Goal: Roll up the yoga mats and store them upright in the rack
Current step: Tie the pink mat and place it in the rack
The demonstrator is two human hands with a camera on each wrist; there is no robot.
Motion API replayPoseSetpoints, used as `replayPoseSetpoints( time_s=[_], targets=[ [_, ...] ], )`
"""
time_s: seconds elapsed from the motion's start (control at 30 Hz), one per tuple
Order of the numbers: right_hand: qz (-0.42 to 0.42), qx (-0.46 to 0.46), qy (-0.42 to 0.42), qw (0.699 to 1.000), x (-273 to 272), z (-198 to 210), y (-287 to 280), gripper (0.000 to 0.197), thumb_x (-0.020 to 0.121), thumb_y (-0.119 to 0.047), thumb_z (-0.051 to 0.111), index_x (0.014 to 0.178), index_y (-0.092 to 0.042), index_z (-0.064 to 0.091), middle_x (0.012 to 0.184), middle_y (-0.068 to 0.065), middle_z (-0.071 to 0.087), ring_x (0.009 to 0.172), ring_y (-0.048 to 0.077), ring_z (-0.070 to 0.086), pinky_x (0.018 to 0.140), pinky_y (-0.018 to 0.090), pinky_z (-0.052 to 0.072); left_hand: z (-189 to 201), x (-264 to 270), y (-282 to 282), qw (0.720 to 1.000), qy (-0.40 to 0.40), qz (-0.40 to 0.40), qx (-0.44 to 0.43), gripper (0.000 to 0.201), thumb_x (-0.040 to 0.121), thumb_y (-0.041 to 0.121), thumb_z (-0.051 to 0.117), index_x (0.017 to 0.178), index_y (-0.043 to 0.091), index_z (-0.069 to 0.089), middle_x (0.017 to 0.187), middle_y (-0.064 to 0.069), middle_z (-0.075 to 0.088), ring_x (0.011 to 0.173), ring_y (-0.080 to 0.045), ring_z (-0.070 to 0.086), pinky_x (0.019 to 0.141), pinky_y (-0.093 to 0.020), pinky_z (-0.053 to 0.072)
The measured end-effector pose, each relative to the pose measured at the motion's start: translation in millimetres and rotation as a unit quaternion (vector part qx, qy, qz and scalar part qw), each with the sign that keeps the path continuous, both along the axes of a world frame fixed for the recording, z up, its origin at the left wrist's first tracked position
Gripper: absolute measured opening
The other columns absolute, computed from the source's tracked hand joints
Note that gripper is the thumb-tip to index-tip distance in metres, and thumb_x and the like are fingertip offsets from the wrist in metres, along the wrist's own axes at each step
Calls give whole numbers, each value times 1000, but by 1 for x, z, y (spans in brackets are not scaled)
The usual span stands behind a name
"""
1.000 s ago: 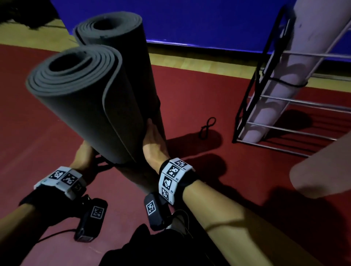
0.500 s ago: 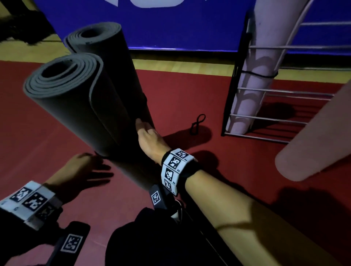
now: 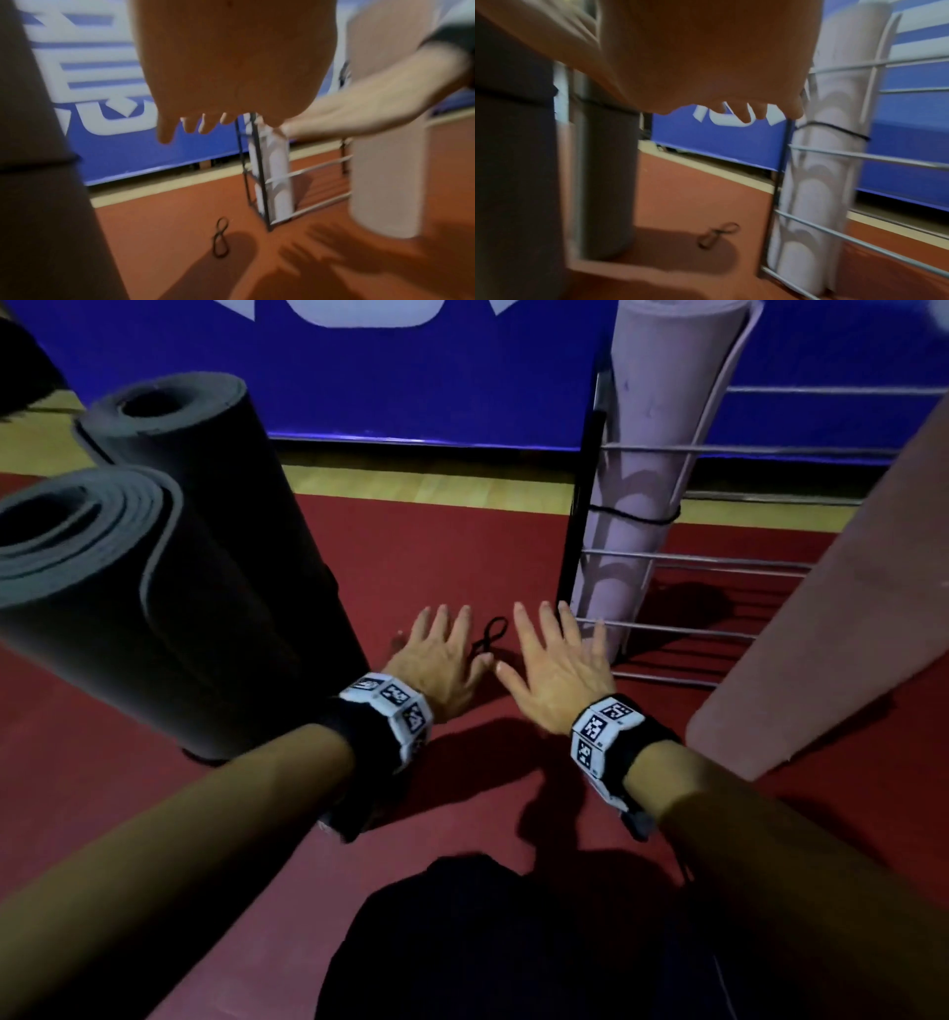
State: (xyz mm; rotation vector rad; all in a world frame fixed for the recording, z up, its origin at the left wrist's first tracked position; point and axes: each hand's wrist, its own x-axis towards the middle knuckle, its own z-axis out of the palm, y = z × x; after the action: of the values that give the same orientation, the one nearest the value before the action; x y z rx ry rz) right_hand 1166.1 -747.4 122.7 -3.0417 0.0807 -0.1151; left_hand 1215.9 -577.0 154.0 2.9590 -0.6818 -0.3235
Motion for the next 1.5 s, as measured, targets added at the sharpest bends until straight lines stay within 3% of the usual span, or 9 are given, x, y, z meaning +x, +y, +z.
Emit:
replayPoseSetpoints(
  time_s=[0.13,0.4,0.57,0.77,0.93,1.17,1.27,1.4,1.5],
  targets=[
    [-22,-20,23,999,26,-27,-21,81,98,-69,18,161,-22,1,166,12,16,153,31,10,118,65,9,-39,39,-29,999,16,19,44,72,103,56,21,159,19,-5,166,-13,0,152,-31,-4,121,-57,8],
    [-46,-24,82,995,79,-96,-38,80,99,-67,18,161,-21,-2,166,14,15,153,33,12,117,65,10,-138,102,-56,996,31,39,77,73,102,57,23,159,17,-2,164,-6,14,149,-30,18,114,-56,24],
    [-45,-8,89,995,119,-144,-38,79,98,-66,16,161,-22,-3,165,13,18,152,32,14,118,64,13,-188,134,-70,995,52,-5,82,78,103,49,32,158,12,-9,166,-9,-2,153,-31,-1,120,-58,13],
    [-31,3,102,994,155,-192,-37,75,101,-61,18,161,-22,-5,165,13,18,153,31,12,119,63,12,-247,162,-79,991,112,-26,75,70,98,31,50,156,12,15,166,-10,-8,153,-29,-4,120,-56,14],
    [-21,13,130,991,159,-216,-39,72,103,-57,19,160,-21,-5,165,12,16,153,31,11,120,63,10,-289,180,-77,982,167,-41,83,58,104,38,34,155,11,21,166,-10,-4,153,-29,-5,119,-57,14],
    [-30,33,162,986,147,-230,-39,70,103,-55,21,160,-23,-5,165,8,14,153,29,10,120,61,10,-319,183,-87,980,187,-6,67,58,100,36,45,148,7,30,163,-16,8,152,-33,5,116,-54,22],
    [-23,53,171,984,146,-224,-39,70,104,-54,22,160,-23,-5,166,8,13,153,28,8,120,61,7,-318,182,-84,986,153,-18,65,54,96,34,52,140,5,41,152,-18,25,144,-37,23,110,-49,31],
    [-7,62,164,984,141,-212,-36,70,104,-53,23,161,-21,-2,166,8,14,153,27,8,121,60,7,-321,177,-71,981,189,-10,45,55,87,25,64,135,4,47,144,-19,32,128,-38,43,103,-43,44],
    [-4,59,146,987,133,-203,-33,70,104,-53,25,161,-20,2,165,9,17,153,28,12,120,61,10,-318,160,-62,978,206,-19,19,61,90,17,61,145,3,39,152,-20,31,138,-34,41,122,-40,23]
  ],
)
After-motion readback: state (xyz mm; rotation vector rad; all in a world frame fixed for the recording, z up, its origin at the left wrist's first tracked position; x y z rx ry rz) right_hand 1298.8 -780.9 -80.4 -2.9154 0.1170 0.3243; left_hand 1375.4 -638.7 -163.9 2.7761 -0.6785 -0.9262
